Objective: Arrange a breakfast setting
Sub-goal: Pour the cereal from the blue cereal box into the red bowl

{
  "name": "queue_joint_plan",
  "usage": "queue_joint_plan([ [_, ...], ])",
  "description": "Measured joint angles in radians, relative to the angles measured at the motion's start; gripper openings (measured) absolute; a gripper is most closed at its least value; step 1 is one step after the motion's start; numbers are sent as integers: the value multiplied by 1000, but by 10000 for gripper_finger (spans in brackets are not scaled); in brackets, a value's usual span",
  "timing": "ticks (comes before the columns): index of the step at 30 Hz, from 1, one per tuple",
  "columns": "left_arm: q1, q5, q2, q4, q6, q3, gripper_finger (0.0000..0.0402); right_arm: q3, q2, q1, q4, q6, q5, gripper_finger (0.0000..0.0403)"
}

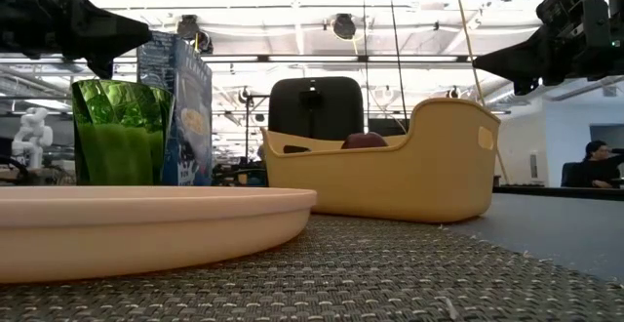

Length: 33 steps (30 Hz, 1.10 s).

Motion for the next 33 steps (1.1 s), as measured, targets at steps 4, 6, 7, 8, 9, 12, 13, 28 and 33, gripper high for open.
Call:
queue_joint_plan([
  [4, 0, -26, 0, 0, -32, 0, 86, 0, 0, 0, 0, 0, 0, 2],
  [6, 0, -28, 0, 2, -32, 0, 86, 0, 0, 0, 0, 0, 0, 2],
  [7, 0, -28, 0, 3, -32, 0, 86, 0, 0, 0, 0, 0, 0, 2],
  [8, 0, -28, 0, 4, -32, 0, 86, 0, 0, 0, 0, 0, 0, 2],
  [9, 0, -28, 0, 6, -33, 0, 88, 0, 0, 0, 0, 0, 0, 2],
  [12, 0, -28, 0, 23, -46, 0, 109, 0, 0, 0, 0, 0, 0, 2],
  [13, 0, -29, 0, 33, -55, 0, 119, 0, 0, 0, 0, 0, 0, 2],
  [28, -3, -77, 81, 162, -119, 0, 232, 0, 0, 0, 0, 0, 0, 2],
  [33, -28, -17, 155, 347, -113, 0, 232, 0, 0, 0, 0, 0, 0, 2],
])
